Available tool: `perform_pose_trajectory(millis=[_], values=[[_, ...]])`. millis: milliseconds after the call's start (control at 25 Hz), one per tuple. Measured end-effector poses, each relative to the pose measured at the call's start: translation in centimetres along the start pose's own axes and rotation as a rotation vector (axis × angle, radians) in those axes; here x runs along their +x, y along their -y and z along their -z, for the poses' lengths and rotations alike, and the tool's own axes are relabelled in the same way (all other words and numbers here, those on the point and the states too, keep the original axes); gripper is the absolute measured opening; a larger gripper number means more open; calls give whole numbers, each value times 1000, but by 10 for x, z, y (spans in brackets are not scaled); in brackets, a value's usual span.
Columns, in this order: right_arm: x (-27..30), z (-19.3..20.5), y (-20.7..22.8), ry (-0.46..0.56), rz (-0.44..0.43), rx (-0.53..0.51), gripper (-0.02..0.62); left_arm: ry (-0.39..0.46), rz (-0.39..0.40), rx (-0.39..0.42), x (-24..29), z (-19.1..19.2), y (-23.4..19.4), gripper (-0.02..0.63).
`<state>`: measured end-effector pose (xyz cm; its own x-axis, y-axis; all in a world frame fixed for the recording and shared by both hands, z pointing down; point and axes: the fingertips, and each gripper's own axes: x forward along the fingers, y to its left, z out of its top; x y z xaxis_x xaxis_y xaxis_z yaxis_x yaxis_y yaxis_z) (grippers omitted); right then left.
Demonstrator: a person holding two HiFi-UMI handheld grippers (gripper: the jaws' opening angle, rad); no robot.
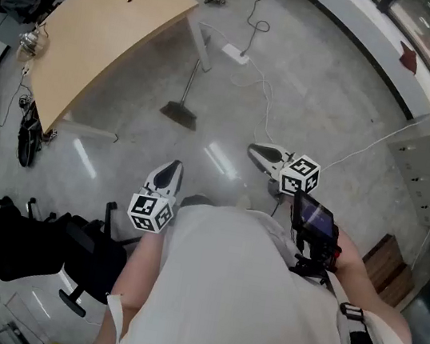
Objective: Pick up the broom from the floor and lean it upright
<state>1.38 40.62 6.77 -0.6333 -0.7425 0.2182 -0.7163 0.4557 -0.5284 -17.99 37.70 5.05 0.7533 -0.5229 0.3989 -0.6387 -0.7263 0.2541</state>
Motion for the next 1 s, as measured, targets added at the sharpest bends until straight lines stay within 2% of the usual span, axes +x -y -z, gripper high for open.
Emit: perform_pose_trajectory(millis=[160, 320, 560, 760, 1000], values=[[15, -10, 17, 2, -4, -1, 32, -4, -6, -25, 18, -2, -16, 21], [29, -29, 36, 67, -8, 49, 32, -22, 20, -30, 48, -2, -33, 21], [63, -63, 75, 11, 71, -13, 32, -46, 111, -14, 111, -26, -67, 21], [99, -92, 105, -30, 152, -22, 32, -62, 200, 22, 151, -59, -98, 21], [148, -111, 141, -23, 219, 28, 32, -118, 204, 49, 184, -79, -155, 21]])
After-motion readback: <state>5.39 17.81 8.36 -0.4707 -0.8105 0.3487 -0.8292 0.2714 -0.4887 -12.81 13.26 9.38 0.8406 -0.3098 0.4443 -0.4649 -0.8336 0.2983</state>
